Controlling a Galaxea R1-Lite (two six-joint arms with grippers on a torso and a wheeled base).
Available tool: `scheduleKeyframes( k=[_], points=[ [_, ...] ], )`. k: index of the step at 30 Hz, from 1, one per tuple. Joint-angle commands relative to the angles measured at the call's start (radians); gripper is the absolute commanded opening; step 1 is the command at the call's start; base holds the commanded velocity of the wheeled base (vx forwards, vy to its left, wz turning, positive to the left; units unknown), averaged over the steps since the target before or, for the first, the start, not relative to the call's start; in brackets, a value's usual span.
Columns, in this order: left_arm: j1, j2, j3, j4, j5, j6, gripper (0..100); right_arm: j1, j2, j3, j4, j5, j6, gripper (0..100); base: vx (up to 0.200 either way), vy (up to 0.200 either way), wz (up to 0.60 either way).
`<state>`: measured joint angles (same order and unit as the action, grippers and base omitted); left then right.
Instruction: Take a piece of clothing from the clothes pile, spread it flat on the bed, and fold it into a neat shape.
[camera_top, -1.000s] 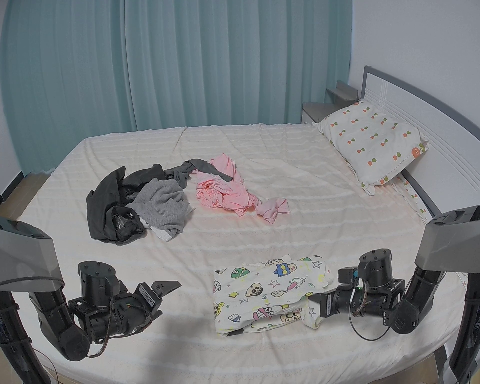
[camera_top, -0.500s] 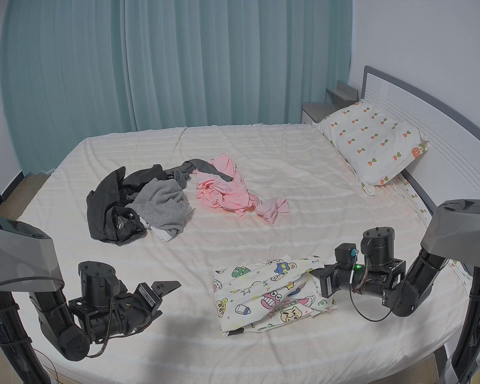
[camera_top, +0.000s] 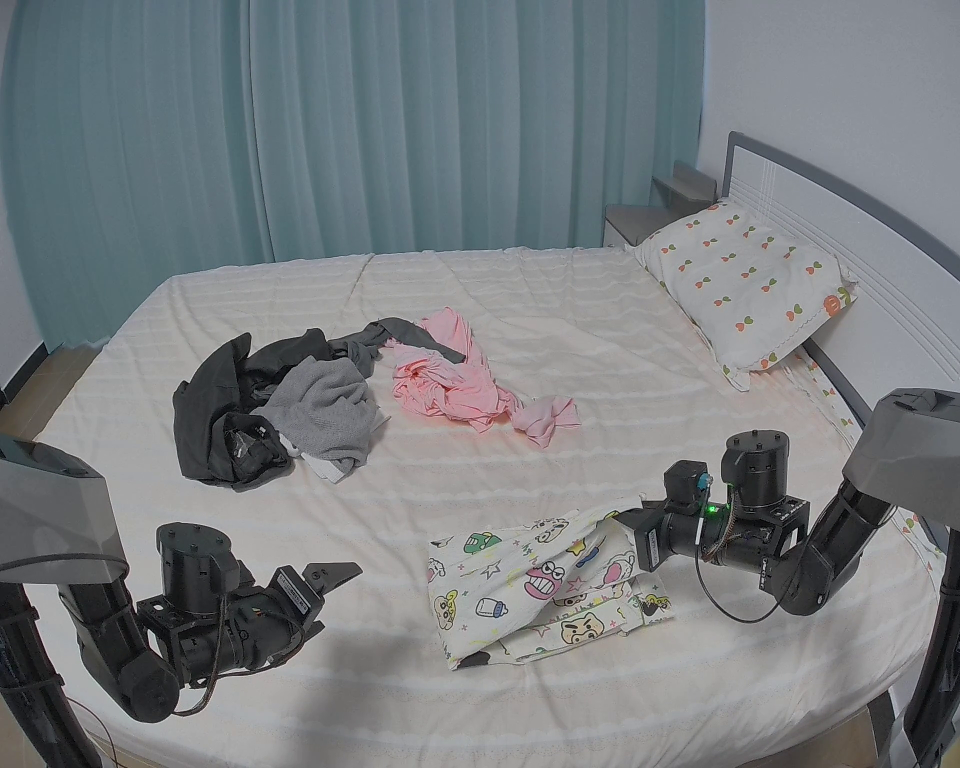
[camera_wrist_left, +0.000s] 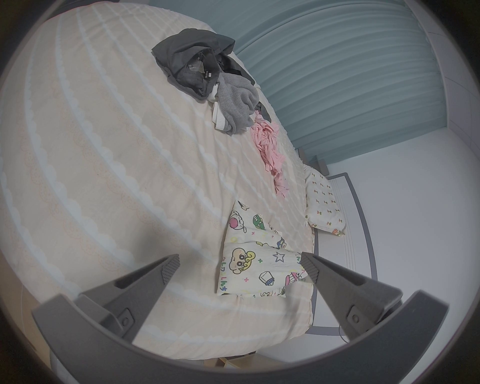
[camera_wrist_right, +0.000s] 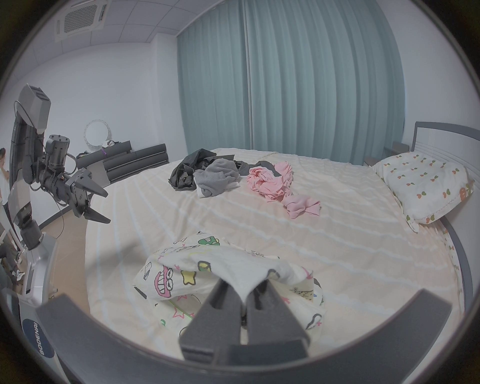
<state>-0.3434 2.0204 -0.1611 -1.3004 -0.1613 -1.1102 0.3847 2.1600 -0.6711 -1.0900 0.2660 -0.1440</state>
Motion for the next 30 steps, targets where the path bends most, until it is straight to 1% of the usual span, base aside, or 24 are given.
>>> scheduleKeyframes(
  k=[1,5,8,9,13,15,19,21,22,24,28,29,30],
  points=[
    [0.0,0.0,0.0,0.0,0.0,0.0,100,-0.006,-0.019,0.013,-0.004,0.029,-0.002,0,0.0,0.0,0.0],
    [0.0,-0.002,0.0,0.0,0.002,0.0,100,-0.013,-0.005,0.079,-0.008,0.035,-0.009,0,0.0,0.0,0.0],
    [0.0,-0.002,0.0,0.0,0.002,0.0,100,-0.032,0.008,0.143,-0.03,0.058,-0.009,0,0.0,0.0,0.0],
    [0.0,-0.002,0.0,0.0,0.002,0.0,100,-0.044,0.023,0.191,-0.062,0.073,-0.009,0,0.0,0.0,0.0],
    [0.0,0.0,0.0,0.0,0.002,0.0,100,-0.086,0.089,0.258,-0.159,0.093,-0.015,0,0.0,0.0,0.0],
    [0.0,-0.002,0.002,0.0,0.002,0.0,100,-0.105,0.15,0.318,-0.269,0.124,-0.017,0,0.0,0.0,0.0],
    [0.0,-0.003,0.002,0.0,0.002,0.0,100,-0.113,0.231,0.398,-0.403,0.148,-0.014,0,0.0,0.0,0.0],
    [-0.002,-0.003,0.002,0.0,0.002,0.0,100,-0.115,0.254,0.424,-0.439,0.157,-0.014,0,0.0,0.0,0.0],
    [-0.002,-0.003,0.002,0.0,0.002,0.0,100,-0.115,0.279,0.462,-0.475,0.185,-0.011,0,0.0,0.0,0.0],
    [-0.002,-0.003,0.002,0.0,0.002,0.0,100,-0.113,0.282,0.49,-0.473,0.205,-0.009,0,0.0,0.0,0.0],
    [-0.002,-0.003,0.002,0.0,0.002,0.0,100,-0.119,0.299,0.492,-0.473,0.208,-0.005,0,0.0,0.0,0.0],
    [-0.002,-0.003,0.002,0.0,0.002,0.0,100,-0.121,0.301,0.492,-0.473,0.208,-0.005,100,0.0,0.0,0.0],
    [-0.002,-0.003,0.002,0.0,0.002,0.0,100,-0.121,0.304,0.487,-0.473,0.208,-0.003,100,0.0,0.0,0.0]
  ],
)
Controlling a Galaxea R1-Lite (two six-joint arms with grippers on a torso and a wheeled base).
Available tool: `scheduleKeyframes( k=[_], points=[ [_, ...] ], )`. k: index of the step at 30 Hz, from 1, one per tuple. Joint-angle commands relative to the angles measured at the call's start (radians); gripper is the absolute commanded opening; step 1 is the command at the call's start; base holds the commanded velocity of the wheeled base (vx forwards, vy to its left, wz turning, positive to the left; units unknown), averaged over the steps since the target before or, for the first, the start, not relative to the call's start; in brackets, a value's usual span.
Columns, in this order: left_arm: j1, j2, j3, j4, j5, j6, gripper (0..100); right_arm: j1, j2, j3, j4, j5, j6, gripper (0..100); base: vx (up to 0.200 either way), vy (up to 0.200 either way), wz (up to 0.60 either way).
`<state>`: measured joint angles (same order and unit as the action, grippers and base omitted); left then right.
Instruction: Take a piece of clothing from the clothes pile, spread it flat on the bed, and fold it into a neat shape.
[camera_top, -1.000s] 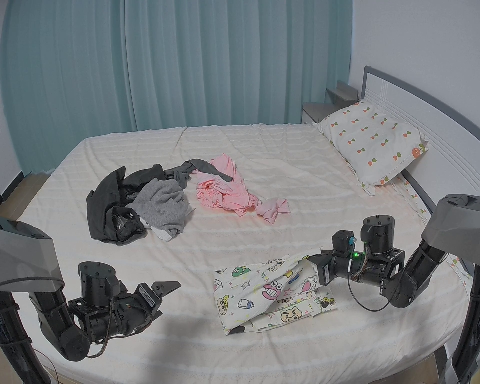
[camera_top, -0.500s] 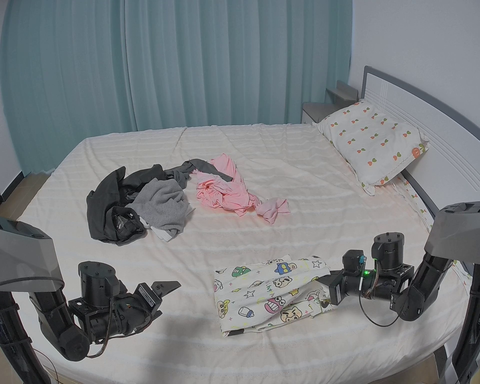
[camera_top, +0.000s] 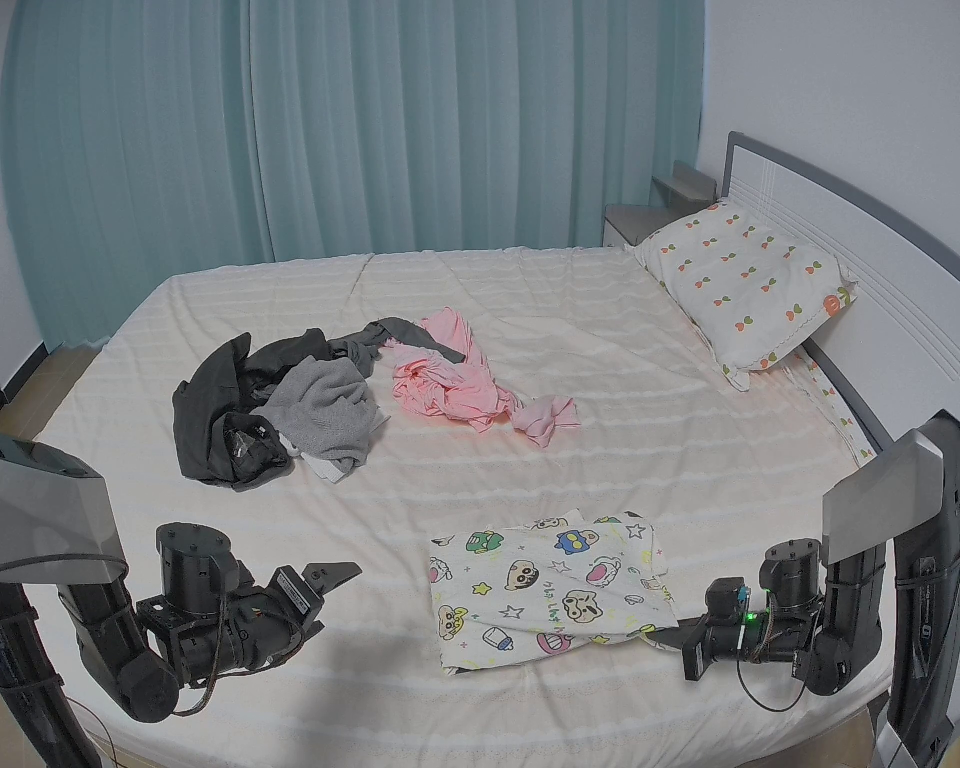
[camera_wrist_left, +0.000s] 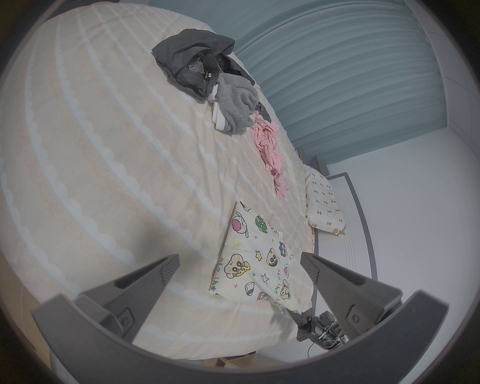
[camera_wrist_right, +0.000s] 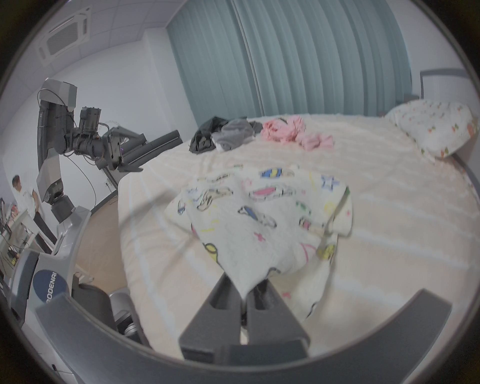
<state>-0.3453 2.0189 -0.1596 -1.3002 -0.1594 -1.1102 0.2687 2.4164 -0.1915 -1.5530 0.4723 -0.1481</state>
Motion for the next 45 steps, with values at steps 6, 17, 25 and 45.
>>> scheduleKeyframes(
  k=[6,17,25,45],
  points=[
    [0.0,-0.002,0.0,-0.001,0.0,0.0,100,-0.054,0.04,-0.036,-0.01,0.002,0.038,100,0.0,0.0,0.0],
    [-0.001,-0.008,0.002,-0.001,-0.002,-0.002,100,-0.2,-0.065,-0.171,-0.009,0.057,0.239,100,0.0,0.0,0.0],
    [-0.004,-0.009,0.002,-0.001,-0.009,-0.002,100,-0.108,0.041,-0.431,0.111,0.023,0.476,100,0.0,0.0,0.0],
    [-0.007,0.0,0.003,-0.001,-0.005,-0.002,100,-0.06,0.128,-0.72,0.455,-0.034,0.498,0,0.0,0.0,0.0]
  ],
)
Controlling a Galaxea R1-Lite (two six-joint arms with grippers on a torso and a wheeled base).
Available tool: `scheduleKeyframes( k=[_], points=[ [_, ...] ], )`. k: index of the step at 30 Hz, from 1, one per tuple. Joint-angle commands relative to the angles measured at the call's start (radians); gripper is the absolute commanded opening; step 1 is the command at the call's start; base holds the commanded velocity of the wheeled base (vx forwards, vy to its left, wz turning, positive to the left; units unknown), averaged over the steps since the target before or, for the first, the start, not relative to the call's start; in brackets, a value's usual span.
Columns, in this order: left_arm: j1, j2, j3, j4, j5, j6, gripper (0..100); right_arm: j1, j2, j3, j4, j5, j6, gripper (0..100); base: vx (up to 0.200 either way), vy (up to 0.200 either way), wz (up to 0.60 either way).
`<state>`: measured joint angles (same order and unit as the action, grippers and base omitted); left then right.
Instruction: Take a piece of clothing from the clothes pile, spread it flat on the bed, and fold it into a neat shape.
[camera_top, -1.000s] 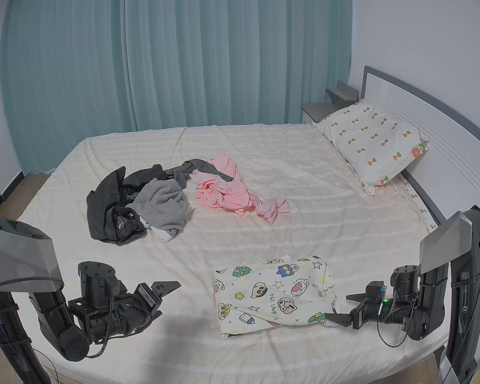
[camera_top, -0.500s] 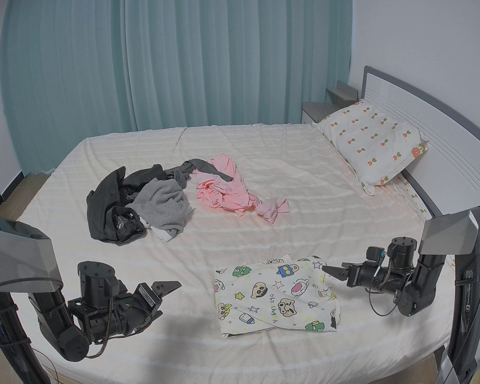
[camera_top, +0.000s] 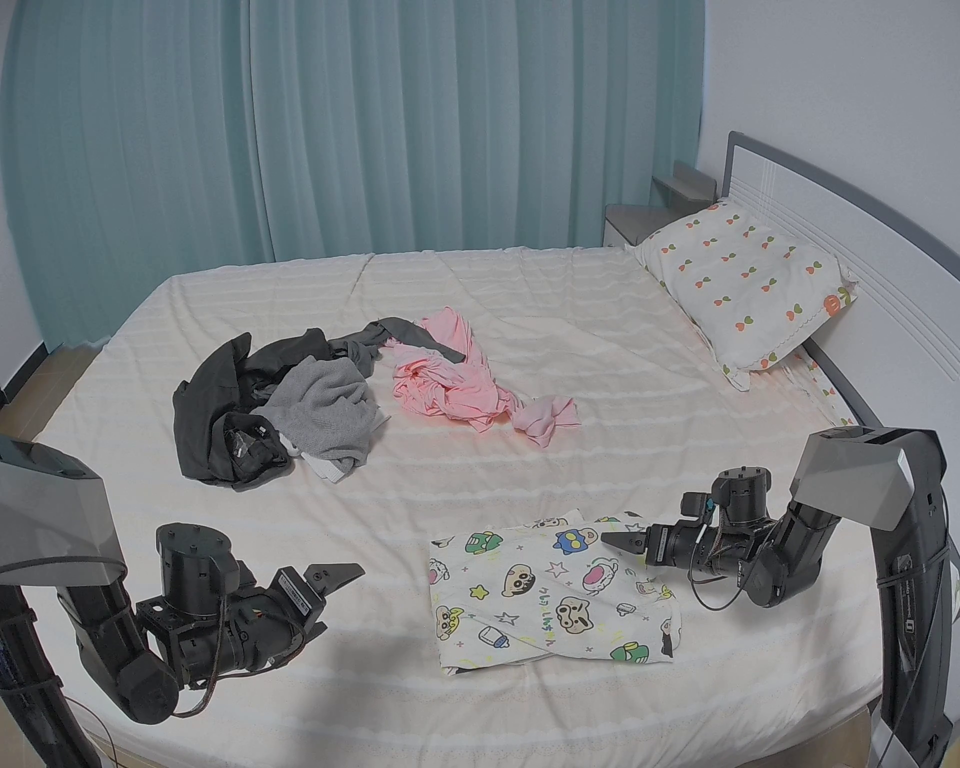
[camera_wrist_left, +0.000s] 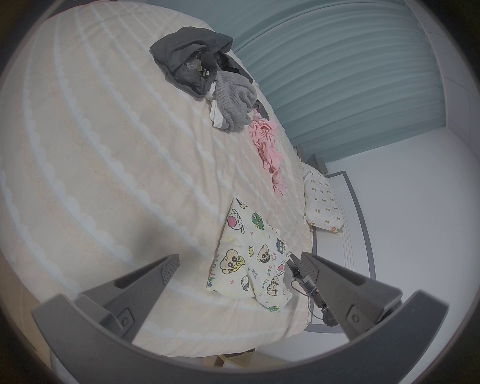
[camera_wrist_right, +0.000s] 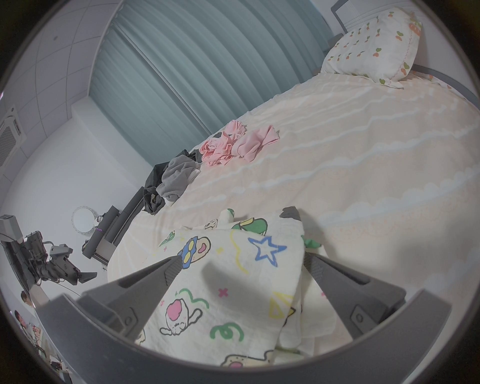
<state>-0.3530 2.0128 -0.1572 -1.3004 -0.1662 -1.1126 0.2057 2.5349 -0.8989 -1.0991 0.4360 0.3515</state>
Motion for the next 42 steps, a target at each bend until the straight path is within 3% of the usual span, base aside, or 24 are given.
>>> scheduleKeyframes(
  k=[1,13,22,23,31,39,42],
  points=[
    [0.002,0.006,-0.001,0.0,0.002,0.0,100,0.004,0.008,-0.012,-0.001,0.004,0.0,0,0.0,0.0,0.0],
    [0.002,0.007,-0.001,0.0,0.002,0.0,100,-0.022,0.001,-0.069,-0.088,-0.003,0.027,0,0.0,0.0,0.0],
    [0.0,0.009,-0.001,0.0,-0.001,0.002,100,-0.035,-0.001,-0.106,-0.076,-0.005,0.024,0,0.0,0.0,0.0],
    [0.0,0.009,-0.001,0.0,-0.001,0.002,100,-0.035,-0.001,-0.106,-0.076,-0.005,0.024,100,0.0,0.0,0.0],
    [-0.003,0.004,0.001,0.0,-0.006,0.003,100,-0.065,-0.054,-0.067,-0.068,-0.029,0.026,100,0.0,0.0,0.0],
    [-0.006,0.007,-0.005,0.0,-0.009,0.003,100,-0.101,-0.176,0.063,0.091,-0.029,0.021,100,0.0,0.0,0.0],
    [-0.064,0.054,-0.064,0.001,-0.012,0.014,100,-0.103,-0.151,0.112,0.12,-0.025,0.015,100,0.0,0.0,0.0]
  ],
)
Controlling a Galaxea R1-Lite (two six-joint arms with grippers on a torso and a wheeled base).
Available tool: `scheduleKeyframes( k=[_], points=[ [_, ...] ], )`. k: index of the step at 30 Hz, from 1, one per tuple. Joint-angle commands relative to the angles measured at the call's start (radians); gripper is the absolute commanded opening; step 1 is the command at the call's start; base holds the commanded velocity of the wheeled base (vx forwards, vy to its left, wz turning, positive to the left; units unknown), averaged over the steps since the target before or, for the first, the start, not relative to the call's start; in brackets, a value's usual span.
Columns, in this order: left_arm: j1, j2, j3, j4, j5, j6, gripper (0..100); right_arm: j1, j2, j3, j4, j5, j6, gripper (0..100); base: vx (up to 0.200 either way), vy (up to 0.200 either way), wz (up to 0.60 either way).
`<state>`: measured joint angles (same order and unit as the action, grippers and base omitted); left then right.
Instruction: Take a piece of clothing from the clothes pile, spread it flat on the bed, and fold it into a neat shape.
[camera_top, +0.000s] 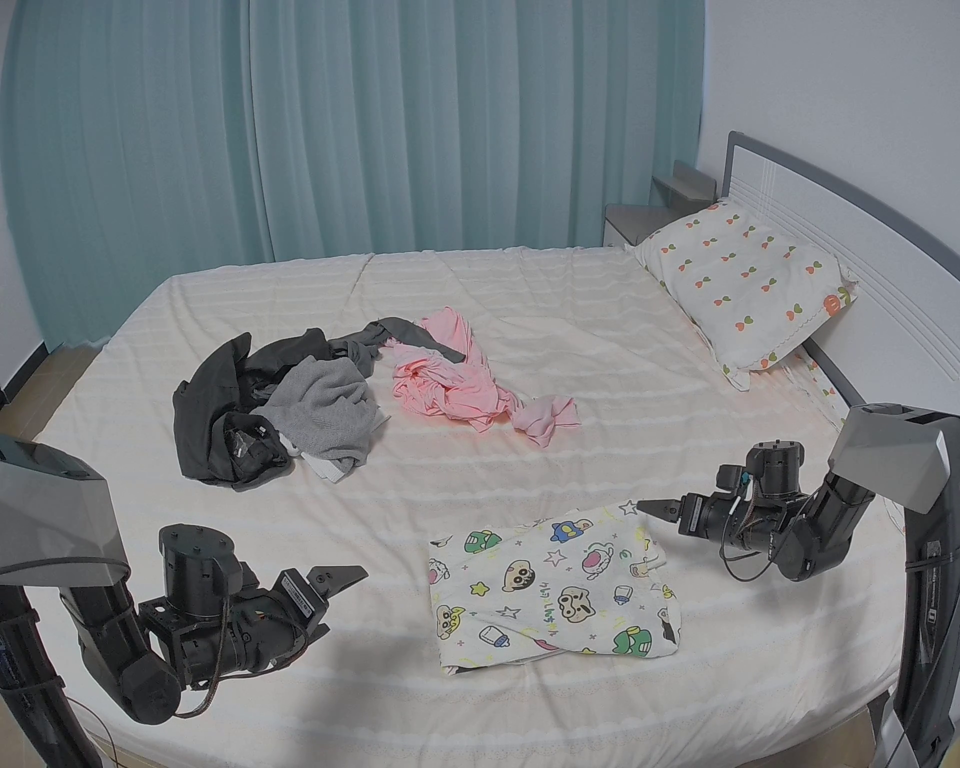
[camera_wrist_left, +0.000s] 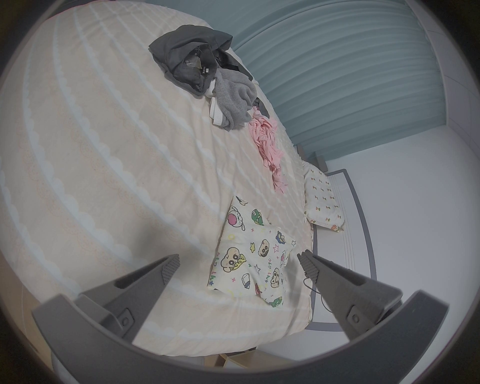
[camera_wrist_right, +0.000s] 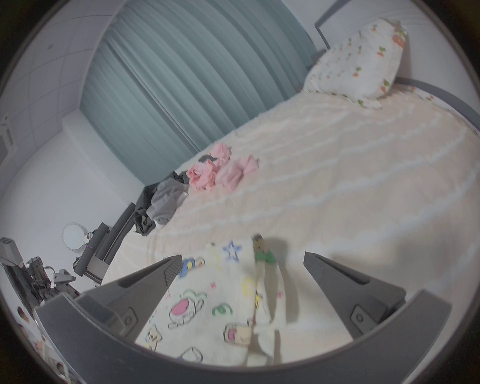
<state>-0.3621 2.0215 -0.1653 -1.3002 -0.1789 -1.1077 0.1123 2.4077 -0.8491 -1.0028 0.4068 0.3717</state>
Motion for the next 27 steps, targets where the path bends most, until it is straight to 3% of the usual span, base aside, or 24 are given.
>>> scheduleKeyframes(
  k=[1,4,8,13,15,17,21,27],
  points=[
    [-0.077,0.063,-0.08,0.007,0.012,0.014,100,-0.01,-0.004,0.065,0.023,0.004,-0.007,100,0.0,0.0,0.0],
    [-0.13,0.134,-0.145,0.013,0.067,0.038,100,0.006,0.036,0.073,0.024,0.004,-0.03,100,0.0,0.0,0.0],
    [-0.147,0.209,-0.218,0.039,0.085,0.104,100,0.027,0.05,0.09,0.026,0.004,-0.065,100,0.0,0.0,0.0],
    [-0.158,0.252,-0.359,0.194,0.095,0.154,100,0.044,0.073,0.084,0.026,0.004,-0.066,100,0.0,0.0,0.0],
    [-0.161,0.286,-0.459,0.337,0.182,0.249,100,0.041,0.076,0.079,0.024,0.01,-0.066,100,0.0,0.0,0.0],
    [-0.164,0.302,-0.485,0.366,0.205,0.276,100,0.04,0.077,0.074,0.024,0.012,-0.066,100,0.0,0.0,0.0],
    [-0.202,0.332,-0.543,0.381,0.256,0.293,100,0.038,0.099,0.058,0.023,0.014,-0.066,100,0.0,0.0,0.0],
    [-0.233,0.379,-0.596,0.386,0.262,0.354,100,0.043,0.102,0.045,0.023,0.027,-0.066,100,0.0,0.0,0.0]
  ],
)
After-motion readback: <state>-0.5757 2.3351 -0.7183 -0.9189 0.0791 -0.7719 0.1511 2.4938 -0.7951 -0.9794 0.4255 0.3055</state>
